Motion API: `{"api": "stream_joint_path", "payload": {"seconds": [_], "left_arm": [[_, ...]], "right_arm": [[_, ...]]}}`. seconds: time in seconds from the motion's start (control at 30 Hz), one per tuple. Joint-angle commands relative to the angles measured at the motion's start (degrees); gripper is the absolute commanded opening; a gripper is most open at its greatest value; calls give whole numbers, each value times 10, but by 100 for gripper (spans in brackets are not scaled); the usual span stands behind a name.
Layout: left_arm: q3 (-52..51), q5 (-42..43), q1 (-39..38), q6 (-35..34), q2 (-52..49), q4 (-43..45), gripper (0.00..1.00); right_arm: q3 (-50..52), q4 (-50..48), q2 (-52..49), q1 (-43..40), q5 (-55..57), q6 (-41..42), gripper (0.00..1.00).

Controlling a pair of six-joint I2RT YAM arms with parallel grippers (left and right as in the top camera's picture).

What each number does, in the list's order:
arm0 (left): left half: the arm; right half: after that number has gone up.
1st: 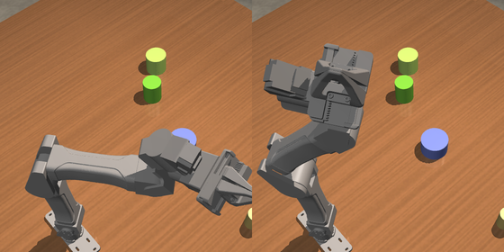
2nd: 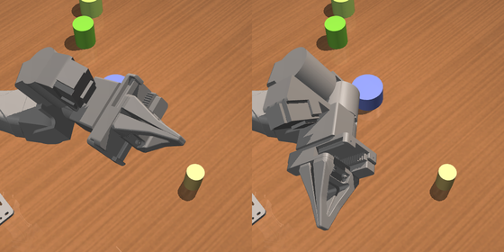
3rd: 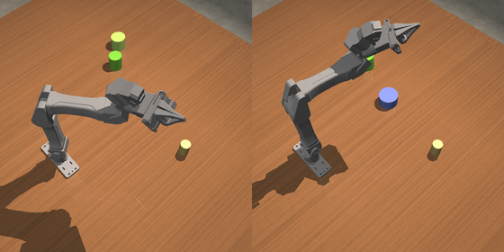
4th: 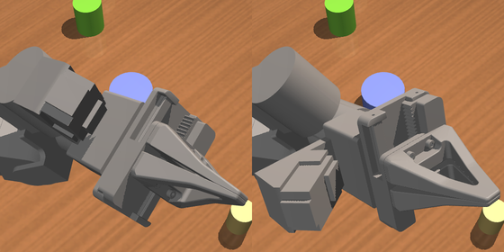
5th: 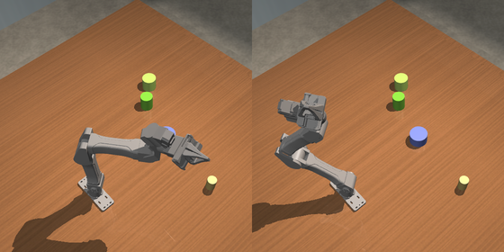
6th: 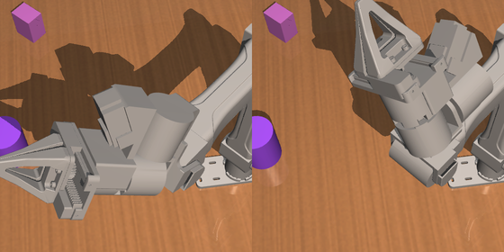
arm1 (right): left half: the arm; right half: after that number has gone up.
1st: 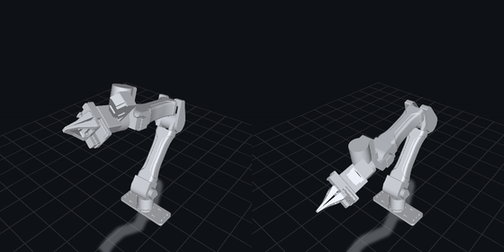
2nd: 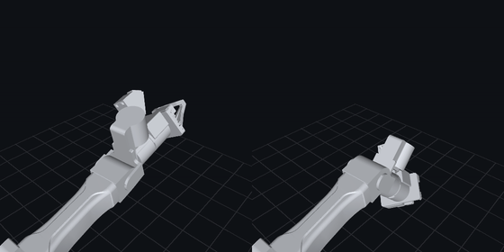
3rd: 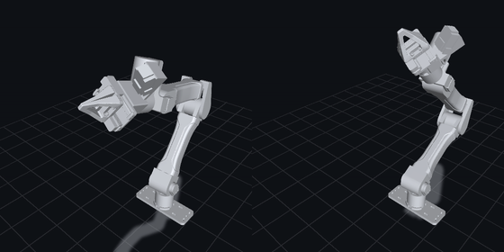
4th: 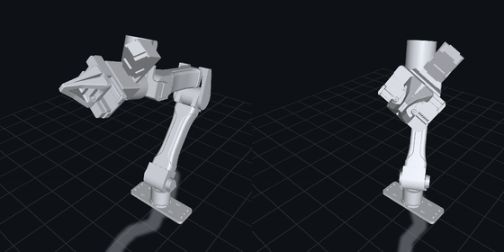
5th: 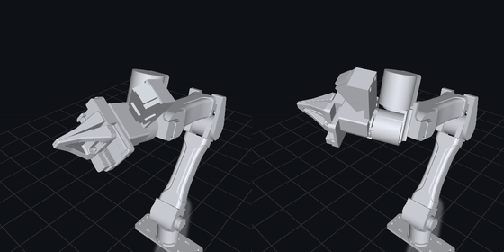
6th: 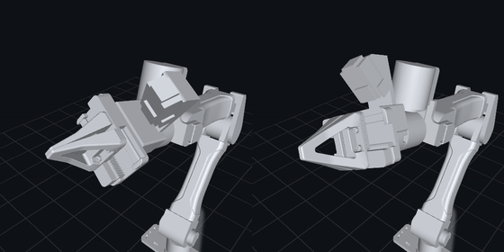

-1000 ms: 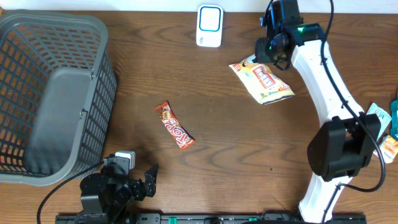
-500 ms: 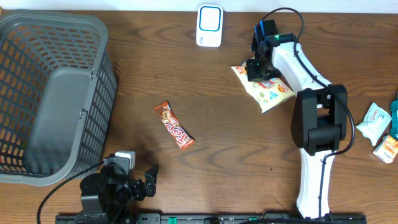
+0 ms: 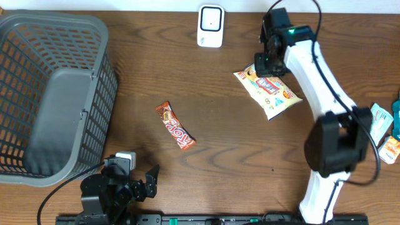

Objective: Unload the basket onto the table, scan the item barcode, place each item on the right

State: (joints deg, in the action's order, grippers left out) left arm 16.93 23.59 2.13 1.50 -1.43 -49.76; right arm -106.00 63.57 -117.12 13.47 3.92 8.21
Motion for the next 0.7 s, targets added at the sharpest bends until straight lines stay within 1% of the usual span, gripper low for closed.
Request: {"api": "stream_joint_path", "payload": {"seconds": [0.0,0.07,0.13,0.17,0.3,0.4,0.6,0.67], "left_arm": [[1,-5,-2,3,1,-2,99],[1,-5,-2,3,1,-2,99],[1,-5,-2,3,1,-2,99],[1,-5,-2,3,1,-2,99],[1,-5,-2,3,1,-2,99],[1,-5,-2,3,1,-2,99],[1,-5,-2,3,1,-2,99],[1,-5,-2,3,1,-2,99]], "right_arm": [[7,2,-4,38,24,-42,41],[18,-3,-11,57,66,-42,61],[44,-19,-19,82,117,-42,93],[60,-32,-22,94,143,-42,99],[128,-95,-33,125,203,-43,99],[177,-129,-33,129,240,-42,99],[236,-135,-33,124,343,-22,99],[251,-141,-33,119,357,-21,99]]}}
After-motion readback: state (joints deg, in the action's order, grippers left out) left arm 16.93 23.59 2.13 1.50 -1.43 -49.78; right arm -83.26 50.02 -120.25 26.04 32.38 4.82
